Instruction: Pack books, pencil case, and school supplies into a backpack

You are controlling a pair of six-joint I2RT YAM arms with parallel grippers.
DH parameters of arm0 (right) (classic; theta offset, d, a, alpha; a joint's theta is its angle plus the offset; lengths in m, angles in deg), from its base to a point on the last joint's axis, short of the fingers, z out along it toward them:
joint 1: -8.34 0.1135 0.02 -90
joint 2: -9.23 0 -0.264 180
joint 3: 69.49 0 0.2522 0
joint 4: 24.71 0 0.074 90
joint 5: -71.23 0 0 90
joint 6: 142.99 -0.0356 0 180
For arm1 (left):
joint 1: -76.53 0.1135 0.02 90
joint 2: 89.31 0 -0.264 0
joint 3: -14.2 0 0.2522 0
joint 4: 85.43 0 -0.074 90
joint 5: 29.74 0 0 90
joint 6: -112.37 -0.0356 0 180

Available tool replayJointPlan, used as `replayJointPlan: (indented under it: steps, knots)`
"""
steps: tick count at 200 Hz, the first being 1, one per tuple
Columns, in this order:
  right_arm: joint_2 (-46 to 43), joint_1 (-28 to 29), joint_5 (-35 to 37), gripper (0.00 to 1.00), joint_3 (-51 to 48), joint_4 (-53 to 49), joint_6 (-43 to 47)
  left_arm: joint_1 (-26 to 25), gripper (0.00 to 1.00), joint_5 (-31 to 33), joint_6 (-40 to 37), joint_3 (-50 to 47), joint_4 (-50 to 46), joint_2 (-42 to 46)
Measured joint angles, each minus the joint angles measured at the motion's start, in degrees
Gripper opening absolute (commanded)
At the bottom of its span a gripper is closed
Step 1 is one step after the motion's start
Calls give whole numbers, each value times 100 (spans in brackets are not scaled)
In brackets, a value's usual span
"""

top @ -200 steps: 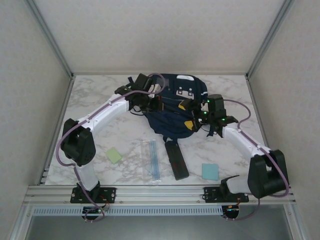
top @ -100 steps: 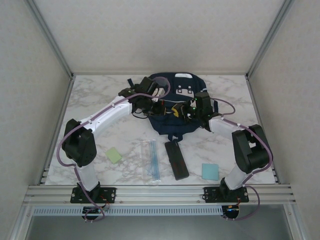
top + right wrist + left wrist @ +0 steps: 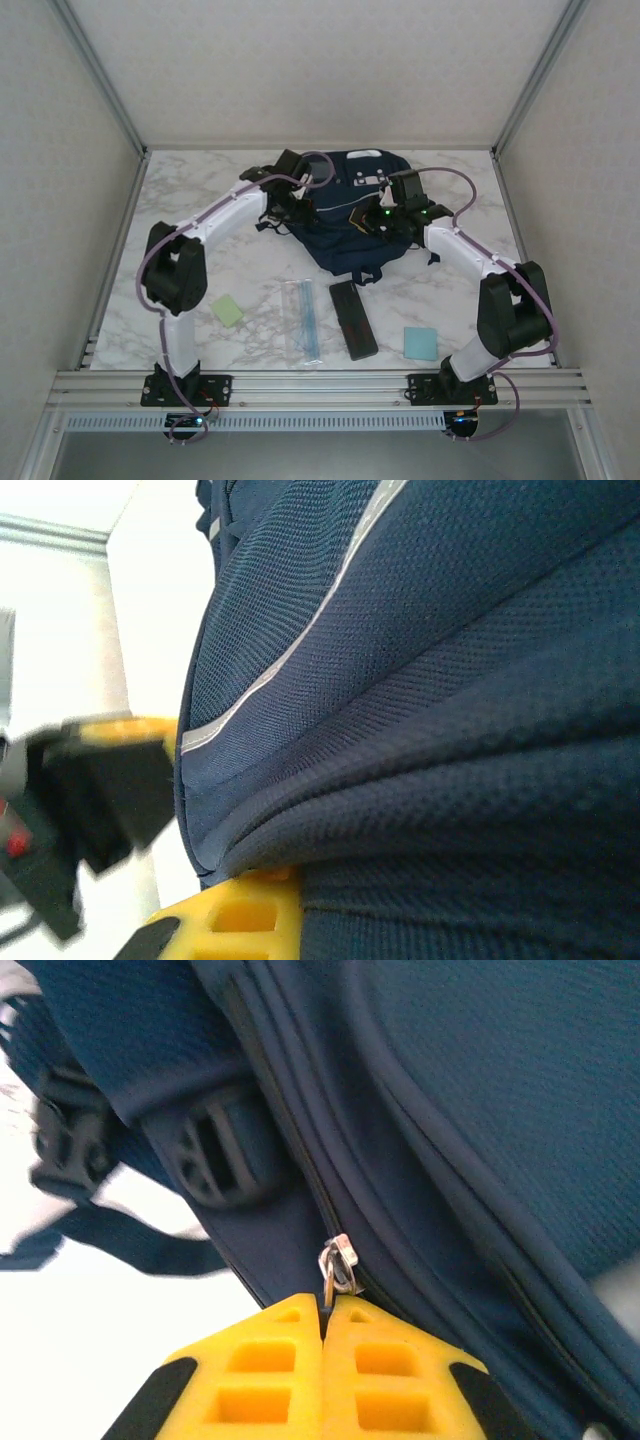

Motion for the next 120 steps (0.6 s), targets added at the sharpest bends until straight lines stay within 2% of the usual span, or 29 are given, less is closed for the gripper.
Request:
replayJointPlan:
  steps: [33,64,70,76,90,101,105,108,110,120]
  knots:
    - [83,-2,-9,0,142,-227,496,111,0,809,7,754,153,-852]
    - [323,-7,-31,0,225,-44,671,111,0,1257,219,944,262,-1034]
    - [380,-9,-68,0,234,28,680,116,7,1314,302,962,284,-1034]
    - [433,-15,-109,0,240,90,678,129,19,1335,382,968,313,-1034]
    - [575,-15,-203,0,282,210,680,201,57,1449,573,953,352,-1029]
    - [693,-17,-264,0,315,247,680,334,77,1523,758,793,494,-942]
    - [728,-17,-282,0,326,249,680,398,88,1539,820,710,538,-885]
    - [772,-17,-304,0,343,247,680,450,92,1547,872,621,586,-824]
    - [785,-17,-310,0,352,245,680,492,98,1554,901,555,610,-778]
    - [929,-15,-352,0,422,247,682,656,100,1545,1071,140,756,-444]
